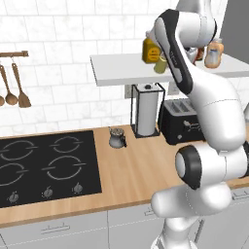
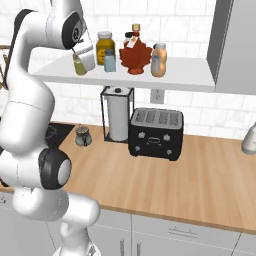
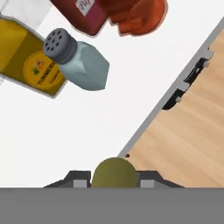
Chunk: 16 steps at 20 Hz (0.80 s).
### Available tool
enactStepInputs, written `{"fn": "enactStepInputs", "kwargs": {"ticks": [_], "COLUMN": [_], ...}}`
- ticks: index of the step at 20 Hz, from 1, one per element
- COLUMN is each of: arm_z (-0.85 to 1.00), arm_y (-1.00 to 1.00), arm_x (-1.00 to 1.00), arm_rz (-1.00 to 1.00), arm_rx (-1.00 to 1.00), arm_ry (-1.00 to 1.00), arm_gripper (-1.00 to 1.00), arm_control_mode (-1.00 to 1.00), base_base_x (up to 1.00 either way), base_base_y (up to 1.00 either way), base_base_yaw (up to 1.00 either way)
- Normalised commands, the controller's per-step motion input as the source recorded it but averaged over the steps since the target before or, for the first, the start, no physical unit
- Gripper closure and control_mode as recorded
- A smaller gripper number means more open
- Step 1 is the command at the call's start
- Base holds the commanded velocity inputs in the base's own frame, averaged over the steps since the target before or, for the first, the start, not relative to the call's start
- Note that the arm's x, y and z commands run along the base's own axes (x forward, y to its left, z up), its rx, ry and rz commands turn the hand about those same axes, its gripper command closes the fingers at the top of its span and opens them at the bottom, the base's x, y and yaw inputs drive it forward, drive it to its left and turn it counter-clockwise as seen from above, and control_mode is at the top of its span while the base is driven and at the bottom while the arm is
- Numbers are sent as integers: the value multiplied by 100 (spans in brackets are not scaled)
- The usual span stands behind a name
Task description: Put the shaker and condiment bottle from the counter next to their counterparts in the cabinet.
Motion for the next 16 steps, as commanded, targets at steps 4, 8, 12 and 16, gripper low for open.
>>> {"fn": "enactStepInputs", "kwargs": {"ticks": [4, 8, 12, 16], "arm_z": [0, 3, 0, -3], "arm_y": [11, -18, -4, 14], "arm_x": [10, 44, 20, 0], "arm_rz": [3, 0, 1, 2], "arm_rx": [0, 0, -2, -7], "arm_ry": [0, -3, -2, 0], "arm_gripper": [100, 100, 100, 100], "arm_control_mode": [-100, -100, -100, -100], "base_base_x": [0, 0, 0, 0], "base_base_y": [0, 0, 0, 0], "base_base_yaw": [0, 0, 0, 0]}}
